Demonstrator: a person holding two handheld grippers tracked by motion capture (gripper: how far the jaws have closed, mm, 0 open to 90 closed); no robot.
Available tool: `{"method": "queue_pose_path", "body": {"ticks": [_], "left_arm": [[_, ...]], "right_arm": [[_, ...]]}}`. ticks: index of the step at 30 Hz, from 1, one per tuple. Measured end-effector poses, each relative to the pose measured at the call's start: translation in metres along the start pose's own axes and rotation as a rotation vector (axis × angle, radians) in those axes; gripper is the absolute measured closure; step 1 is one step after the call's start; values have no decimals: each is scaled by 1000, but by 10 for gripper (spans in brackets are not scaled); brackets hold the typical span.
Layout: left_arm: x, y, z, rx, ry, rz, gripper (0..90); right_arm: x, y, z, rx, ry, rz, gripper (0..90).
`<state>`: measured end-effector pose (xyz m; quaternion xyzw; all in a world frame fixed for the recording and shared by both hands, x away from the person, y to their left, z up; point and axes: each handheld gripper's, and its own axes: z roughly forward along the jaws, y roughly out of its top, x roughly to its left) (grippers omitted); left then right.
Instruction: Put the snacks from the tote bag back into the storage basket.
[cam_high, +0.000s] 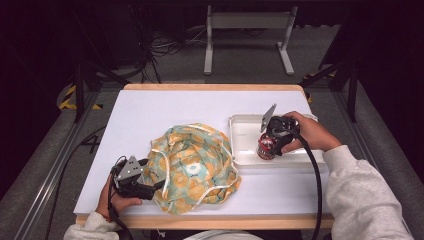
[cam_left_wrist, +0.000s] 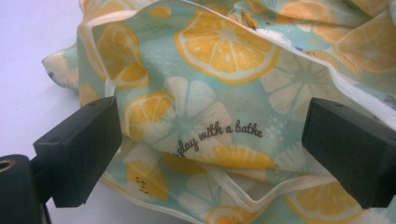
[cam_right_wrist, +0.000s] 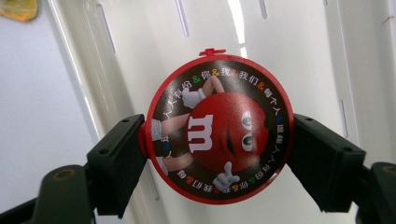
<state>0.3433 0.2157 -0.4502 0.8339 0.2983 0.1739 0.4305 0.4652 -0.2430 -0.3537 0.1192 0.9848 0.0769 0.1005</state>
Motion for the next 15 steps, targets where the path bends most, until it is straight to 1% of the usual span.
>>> {"method": "queue_pose_path", "body": {"ticks": [2,3,7,9,12,15], "left_arm": [[0,1,0,-3,0,-2,56],[1,1,1,-7,0,6,56],[2,1,0,-10,-4,0,56],[2,0,0,-8,-3,4,56],[3,0,-1,-9,-3,-1,56],[2,0,0,-7,0,-2,56]], "right_arm": [[0,0,0,4,-2,0,234],[1,1,0,7,-5,-1,234],[2,2,0,14,-9,-2,234],[2,2,-1,14,-9,-3,234],[2,2,-1,20,-20,-8,234],[2,2,-2,24,-33,-2,234]]}}
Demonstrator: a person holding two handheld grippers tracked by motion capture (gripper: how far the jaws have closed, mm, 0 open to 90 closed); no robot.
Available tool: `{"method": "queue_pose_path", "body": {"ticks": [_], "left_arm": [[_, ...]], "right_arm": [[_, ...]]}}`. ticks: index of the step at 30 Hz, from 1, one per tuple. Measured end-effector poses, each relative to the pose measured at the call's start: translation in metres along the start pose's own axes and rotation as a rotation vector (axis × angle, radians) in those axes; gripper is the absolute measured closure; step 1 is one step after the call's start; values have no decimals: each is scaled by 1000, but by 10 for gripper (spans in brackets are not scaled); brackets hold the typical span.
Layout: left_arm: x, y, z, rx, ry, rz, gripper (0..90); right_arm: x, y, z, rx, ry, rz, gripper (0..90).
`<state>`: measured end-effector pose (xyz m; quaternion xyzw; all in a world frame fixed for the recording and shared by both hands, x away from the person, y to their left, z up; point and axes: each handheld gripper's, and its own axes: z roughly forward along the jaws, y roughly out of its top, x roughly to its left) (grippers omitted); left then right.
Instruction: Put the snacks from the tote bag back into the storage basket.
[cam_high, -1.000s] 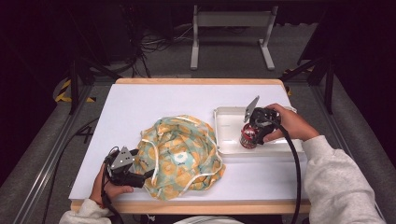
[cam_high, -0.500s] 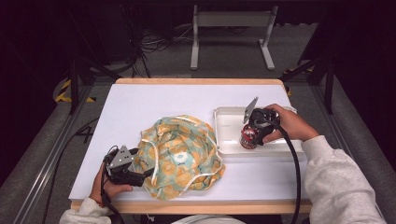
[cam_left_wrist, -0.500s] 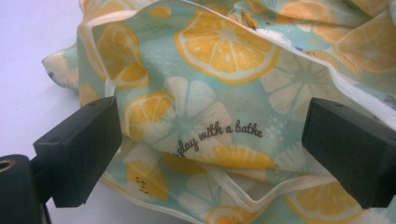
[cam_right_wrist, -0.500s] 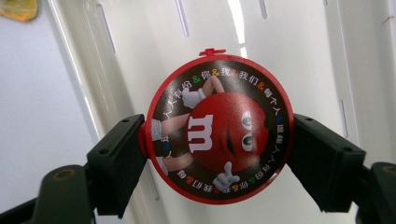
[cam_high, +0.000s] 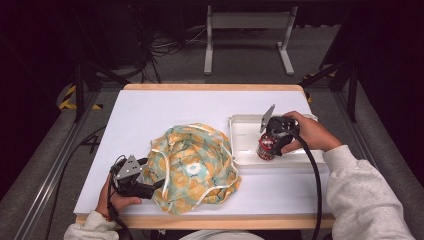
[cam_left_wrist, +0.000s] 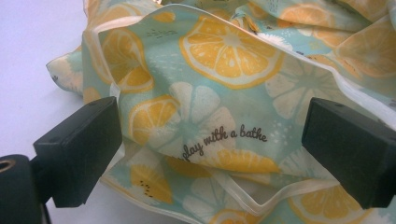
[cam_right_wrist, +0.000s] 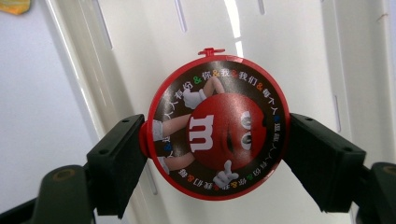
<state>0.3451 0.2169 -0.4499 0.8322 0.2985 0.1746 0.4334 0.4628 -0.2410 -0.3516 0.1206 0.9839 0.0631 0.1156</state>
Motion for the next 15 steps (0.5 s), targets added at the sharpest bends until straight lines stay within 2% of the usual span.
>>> {"method": "queue_pose_path", "body": {"ticks": [3,15], "left_arm": [[0,0,0,2,2,2,55],[-3,3,2,18,5,17,56]], "right_arm": [[1,-1,-2,-11,-10,4,225],[8,-7,-13,-115,-26,56,213]]}}
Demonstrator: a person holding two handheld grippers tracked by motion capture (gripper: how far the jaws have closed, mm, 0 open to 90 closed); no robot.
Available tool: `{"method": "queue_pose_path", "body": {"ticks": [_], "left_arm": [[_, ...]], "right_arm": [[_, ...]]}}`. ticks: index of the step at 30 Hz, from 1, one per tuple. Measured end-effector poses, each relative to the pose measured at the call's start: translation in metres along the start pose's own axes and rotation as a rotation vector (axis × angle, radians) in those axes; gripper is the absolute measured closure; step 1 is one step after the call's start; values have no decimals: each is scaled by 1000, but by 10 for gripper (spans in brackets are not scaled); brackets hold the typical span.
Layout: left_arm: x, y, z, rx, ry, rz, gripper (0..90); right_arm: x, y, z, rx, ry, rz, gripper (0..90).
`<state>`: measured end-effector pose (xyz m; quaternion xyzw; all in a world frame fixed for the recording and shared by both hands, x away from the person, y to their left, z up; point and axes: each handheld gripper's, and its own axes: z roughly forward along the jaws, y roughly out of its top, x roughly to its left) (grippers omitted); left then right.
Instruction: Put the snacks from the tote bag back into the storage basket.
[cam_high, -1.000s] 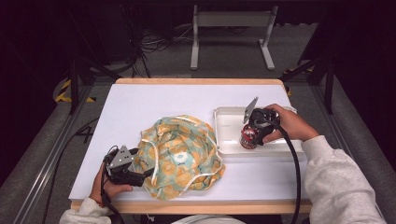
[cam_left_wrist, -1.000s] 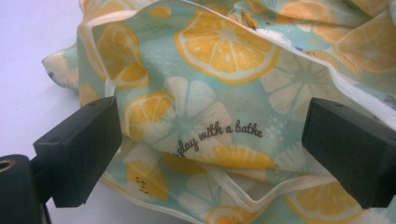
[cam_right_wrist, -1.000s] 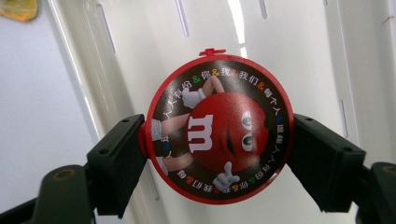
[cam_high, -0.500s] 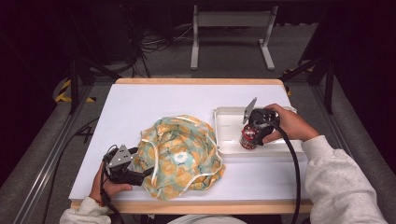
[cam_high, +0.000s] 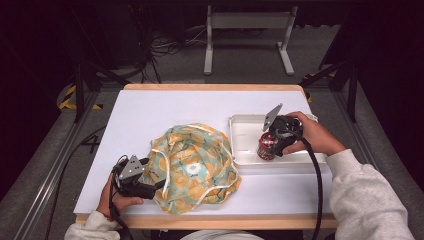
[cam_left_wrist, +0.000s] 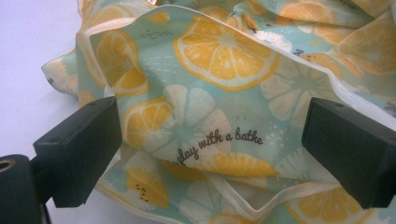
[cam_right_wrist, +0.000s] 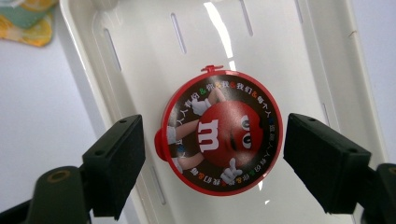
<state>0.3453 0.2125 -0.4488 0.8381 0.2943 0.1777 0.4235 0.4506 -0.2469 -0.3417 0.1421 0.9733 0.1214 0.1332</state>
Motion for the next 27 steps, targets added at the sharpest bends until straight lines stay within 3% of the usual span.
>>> {"method": "queue_pose_path", "body": {"ticks": [8,16,18,27], "left_arm": [[0,0,0,-2,-1,-4,55],[0,0,0,-2,0,-4,56],[0,0,0,1,1,-4,56],[0,0,1,3,0,-3,56]], "right_arm": [[1,-3,-6,-66,-29,58,162],[7,-4,-10,-118,-56,73,119],[10,-6,-11,-134,-84,77,119],[14,-16,-13,-177,-81,105,128]]}}
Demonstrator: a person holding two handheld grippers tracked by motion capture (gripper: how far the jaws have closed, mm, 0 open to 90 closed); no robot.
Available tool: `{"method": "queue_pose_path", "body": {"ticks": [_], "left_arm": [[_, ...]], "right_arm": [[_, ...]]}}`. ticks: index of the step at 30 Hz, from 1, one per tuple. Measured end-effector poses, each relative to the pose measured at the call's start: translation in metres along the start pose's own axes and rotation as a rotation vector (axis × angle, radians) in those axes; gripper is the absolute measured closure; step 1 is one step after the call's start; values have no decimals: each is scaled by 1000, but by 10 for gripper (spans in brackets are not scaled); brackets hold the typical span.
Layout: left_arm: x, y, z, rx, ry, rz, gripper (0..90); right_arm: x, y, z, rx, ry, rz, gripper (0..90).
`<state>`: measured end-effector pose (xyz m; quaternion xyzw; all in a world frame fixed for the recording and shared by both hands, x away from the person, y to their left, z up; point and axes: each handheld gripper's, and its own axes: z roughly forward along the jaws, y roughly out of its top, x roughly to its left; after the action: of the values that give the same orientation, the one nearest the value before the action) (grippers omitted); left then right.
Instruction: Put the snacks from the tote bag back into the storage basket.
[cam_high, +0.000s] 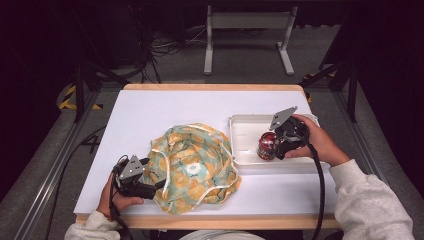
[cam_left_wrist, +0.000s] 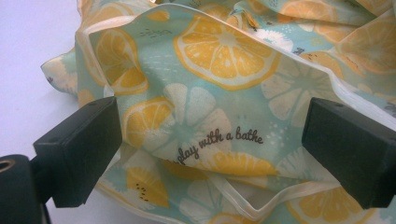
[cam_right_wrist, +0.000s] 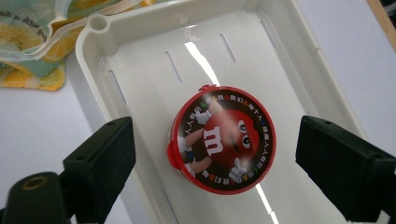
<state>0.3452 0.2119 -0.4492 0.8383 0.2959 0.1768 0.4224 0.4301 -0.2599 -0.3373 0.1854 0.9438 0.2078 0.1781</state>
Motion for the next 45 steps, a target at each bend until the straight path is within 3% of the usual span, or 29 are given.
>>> {"method": "queue_pose_path", "body": {"ticks": [14,32,37,43,45], "left_arm": [[0,0,1,3,0,-1,56],[0,0,1,5,3,1,56],[0,0,1,6,3,-2,55],[0,0,1,8,4,-3,56],[0,0,1,9,7,0,55]], "right_arm": [[3,-21,-8,-32,-28,48,122],[18,-47,-11,-61,-70,79,109],[24,-57,-9,-73,-88,77,69],[31,-75,-6,-121,-163,105,64],[32,-81,-5,-141,-192,137,64]]}}
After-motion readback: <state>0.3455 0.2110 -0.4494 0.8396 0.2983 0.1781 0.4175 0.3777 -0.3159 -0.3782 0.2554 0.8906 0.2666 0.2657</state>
